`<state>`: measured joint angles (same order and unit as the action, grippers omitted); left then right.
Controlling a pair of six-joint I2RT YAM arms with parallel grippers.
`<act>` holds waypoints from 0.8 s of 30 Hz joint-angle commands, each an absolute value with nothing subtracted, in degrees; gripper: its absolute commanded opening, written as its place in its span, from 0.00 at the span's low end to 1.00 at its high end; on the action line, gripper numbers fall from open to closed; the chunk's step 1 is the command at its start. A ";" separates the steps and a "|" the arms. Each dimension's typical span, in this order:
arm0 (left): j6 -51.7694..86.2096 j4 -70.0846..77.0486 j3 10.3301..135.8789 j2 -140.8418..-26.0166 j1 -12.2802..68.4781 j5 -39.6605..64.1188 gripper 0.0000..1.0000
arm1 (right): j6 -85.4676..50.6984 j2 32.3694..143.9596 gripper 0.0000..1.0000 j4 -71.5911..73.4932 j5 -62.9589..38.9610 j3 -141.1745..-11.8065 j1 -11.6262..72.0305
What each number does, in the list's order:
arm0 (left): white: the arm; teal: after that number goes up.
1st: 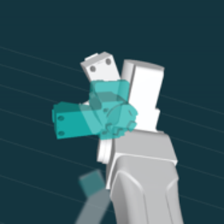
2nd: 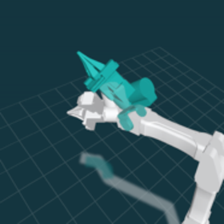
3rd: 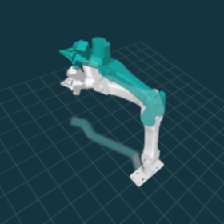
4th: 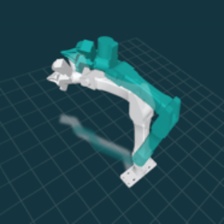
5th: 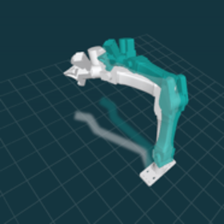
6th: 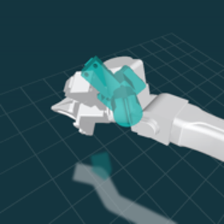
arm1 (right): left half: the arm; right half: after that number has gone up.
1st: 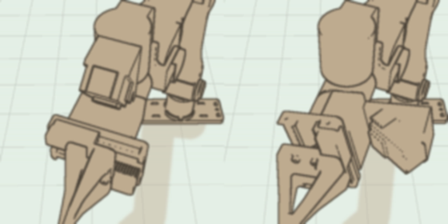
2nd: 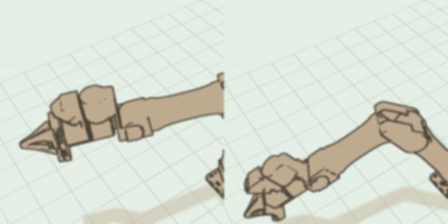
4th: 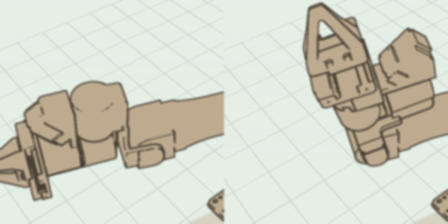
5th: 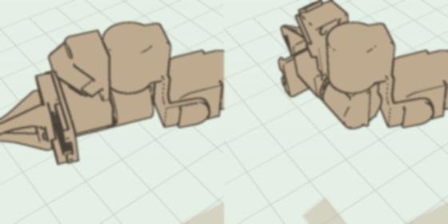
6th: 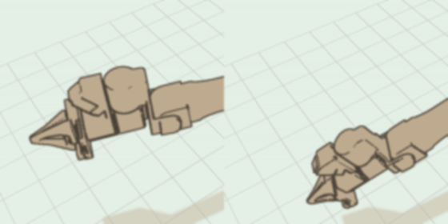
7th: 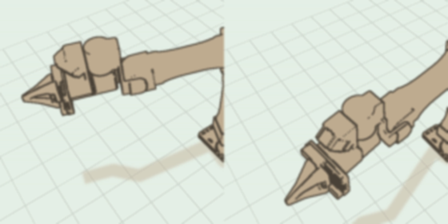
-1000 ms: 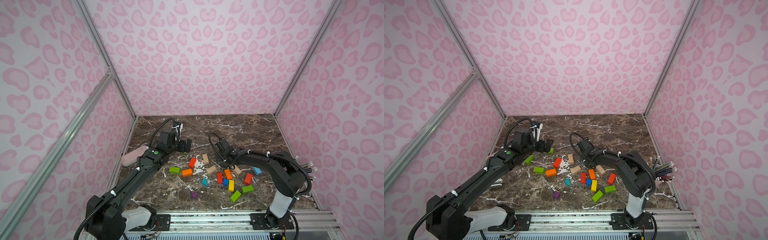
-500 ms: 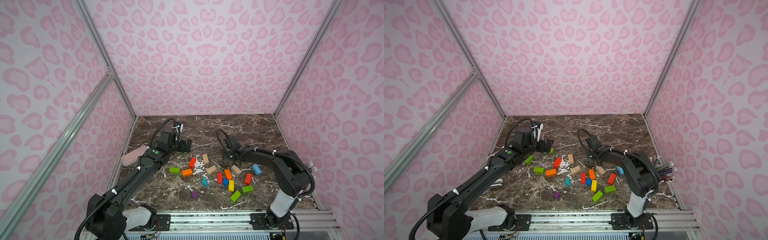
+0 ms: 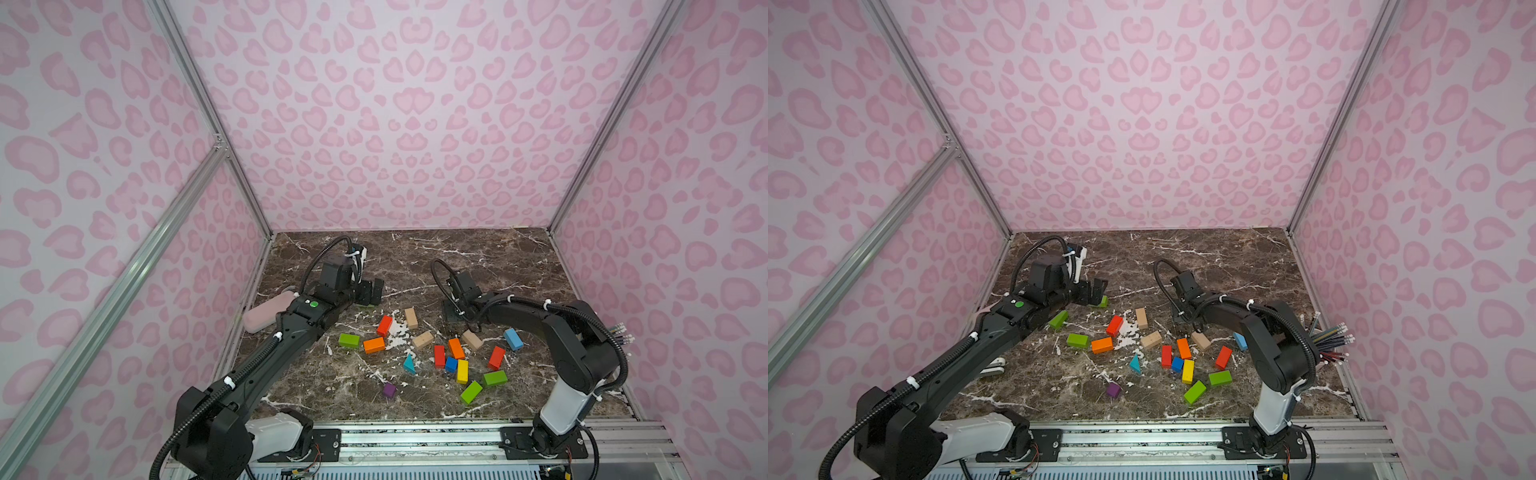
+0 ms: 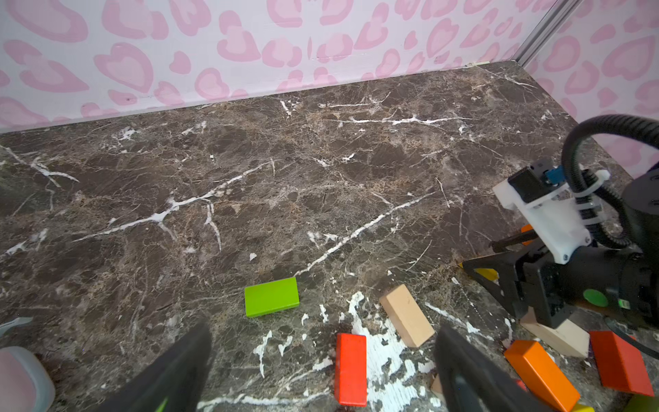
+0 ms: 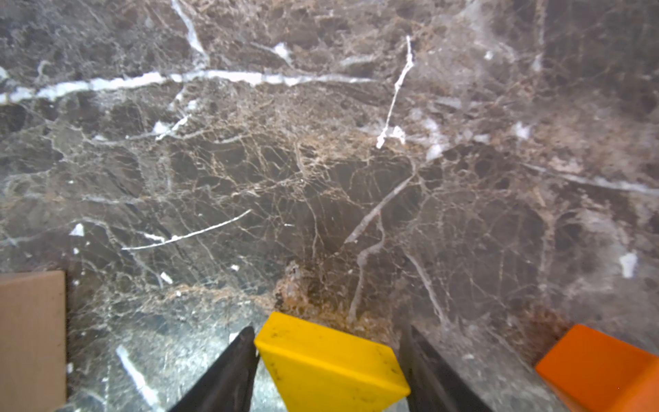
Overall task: Assemble a heart with building blocks
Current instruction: Move the building block to the center of the board.
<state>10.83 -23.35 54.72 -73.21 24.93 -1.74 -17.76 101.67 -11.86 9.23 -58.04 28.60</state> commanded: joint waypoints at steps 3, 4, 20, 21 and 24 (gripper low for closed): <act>10.67 -21.84 55.11 -73.21 24.96 -1.59 1.00 | -14.67 102.43 0.66 -10.91 8.09 -59.09 28.66; 10.69 -21.82 55.11 -73.21 24.96 -1.63 1.00 | -14.38 102.56 0.66 -10.99 8.33 -59.24 28.69; 10.66 -21.86 55.11 -73.04 24.96 -1.63 1.00 | -14.90 99.37 0.76 -11.30 9.30 -55.54 28.22; 10.70 -21.81 55.11 -73.04 24.96 -1.63 1.00 | -14.98 99.25 0.76 -11.31 9.23 -55.29 28.07; 10.68 -21.81 55.13 -72.95 24.96 -1.59 0.99 | -15.11 98.81 0.77 -11.21 9.23 -54.44 27.62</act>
<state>10.83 -23.35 54.72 -73.21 24.91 -1.76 -14.61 99.61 -11.84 9.06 -54.85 27.90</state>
